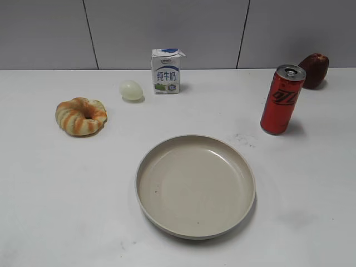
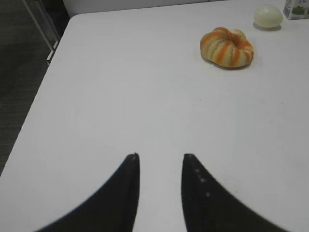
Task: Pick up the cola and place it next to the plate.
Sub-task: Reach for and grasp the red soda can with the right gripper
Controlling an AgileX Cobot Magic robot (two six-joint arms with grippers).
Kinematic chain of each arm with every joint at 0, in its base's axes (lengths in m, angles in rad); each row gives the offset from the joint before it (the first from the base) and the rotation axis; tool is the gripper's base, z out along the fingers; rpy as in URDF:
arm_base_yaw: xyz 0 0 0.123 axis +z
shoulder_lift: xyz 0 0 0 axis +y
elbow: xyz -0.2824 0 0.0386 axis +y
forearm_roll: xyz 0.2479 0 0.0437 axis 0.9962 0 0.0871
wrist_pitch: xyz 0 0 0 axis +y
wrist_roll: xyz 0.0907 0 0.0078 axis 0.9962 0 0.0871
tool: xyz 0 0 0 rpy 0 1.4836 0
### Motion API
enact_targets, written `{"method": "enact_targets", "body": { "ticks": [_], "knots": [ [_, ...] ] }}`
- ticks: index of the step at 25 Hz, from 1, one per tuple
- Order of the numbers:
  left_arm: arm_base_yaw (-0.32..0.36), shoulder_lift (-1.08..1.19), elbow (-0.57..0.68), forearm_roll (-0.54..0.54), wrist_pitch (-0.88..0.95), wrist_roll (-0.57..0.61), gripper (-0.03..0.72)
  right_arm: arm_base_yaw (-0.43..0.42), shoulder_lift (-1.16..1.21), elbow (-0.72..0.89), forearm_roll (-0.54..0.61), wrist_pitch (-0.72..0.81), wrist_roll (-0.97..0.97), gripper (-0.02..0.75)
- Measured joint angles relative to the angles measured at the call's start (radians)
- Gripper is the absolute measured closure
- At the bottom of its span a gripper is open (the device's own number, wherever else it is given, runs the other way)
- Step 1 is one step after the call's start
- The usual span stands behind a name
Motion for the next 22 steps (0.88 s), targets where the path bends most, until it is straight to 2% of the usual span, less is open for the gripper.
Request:
{"method": "enact_targets", "body": {
  "ticks": [5,9,15,22],
  "knots": [
    [0.000,0.000,0.000,0.000,0.000,0.000,0.452,0.000,0.276,-0.095,0.035,-0.100,0.000,0.148],
    [0.000,0.000,0.000,0.000,0.000,0.000,0.452,0.000,0.514,-0.221,0.056,-0.120,0.000,0.148],
    [0.000,0.000,0.000,0.000,0.000,0.000,0.452,0.000,0.851,-0.451,0.111,-0.109,0.000,0.148],
    [0.000,0.000,0.000,0.000,0.000,0.000,0.452,0.000,1.192,-0.748,0.118,-0.046,0.000,0.148]
  ]
}}
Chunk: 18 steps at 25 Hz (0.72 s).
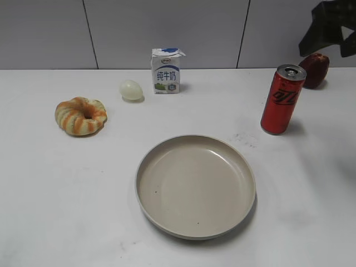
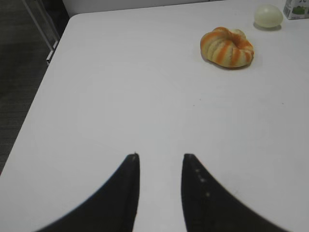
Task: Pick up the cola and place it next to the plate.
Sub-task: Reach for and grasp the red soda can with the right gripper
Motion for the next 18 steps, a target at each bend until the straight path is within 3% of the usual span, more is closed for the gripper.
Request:
{"method": "enact_targets", "body": {
  "ticks": [8,18],
  "knots": [
    [0.000,0.000,0.000,0.000,0.000,0.000,0.452,0.000,0.313,-0.274,-0.010,0.081,0.000,0.148],
    [0.000,0.000,0.000,0.000,0.000,0.000,0.452,0.000,0.436,-0.356,-0.100,0.116,0.050,0.143]
  ]
}}
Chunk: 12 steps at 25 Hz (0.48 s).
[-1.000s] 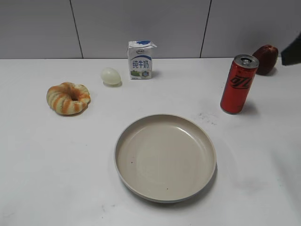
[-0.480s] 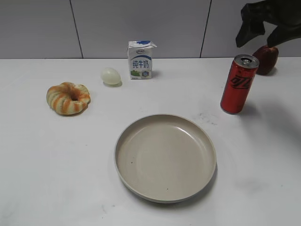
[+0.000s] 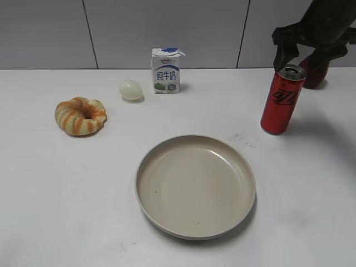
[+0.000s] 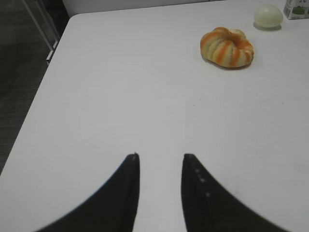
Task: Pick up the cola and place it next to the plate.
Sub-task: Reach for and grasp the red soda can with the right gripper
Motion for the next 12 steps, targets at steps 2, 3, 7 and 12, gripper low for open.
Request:
{"method": "enact_targets", "body": {
  "ticks": [2,3,7,12],
  "knots": [
    [0.000,0.000,0.000,0.000,0.000,0.000,0.452,0.000,0.010,-0.002,0.010,0.000,0.000,0.143],
    [0.000,0.000,0.000,0.000,0.000,0.000,0.452,0.000,0.014,-0.002,0.013,0.000,0.000,0.143],
    [0.000,0.000,0.000,0.000,0.000,0.000,0.452,0.000,0.034,-0.003,0.017,0.007,0.000,0.143],
    [0.000,0.000,0.000,0.000,0.000,0.000,0.452,0.000,0.068,-0.003,0.017,0.021,0.000,0.145]
  ]
}}
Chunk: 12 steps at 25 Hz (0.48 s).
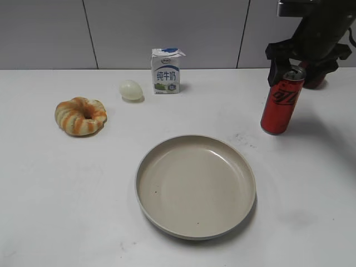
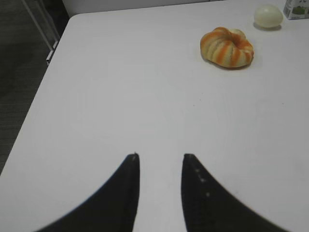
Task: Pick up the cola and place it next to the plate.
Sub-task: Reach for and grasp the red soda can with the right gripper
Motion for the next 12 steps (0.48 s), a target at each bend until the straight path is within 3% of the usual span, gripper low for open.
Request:
{"method": "enact_targets", "body": {
  "ticks": [12],
  "knots": [
    [0.000,0.000,0.000,0.000,0.000,0.000,0.452,0.000,0.028,-0.009,0.000,0.012,0.004,0.211]
  ]
}}
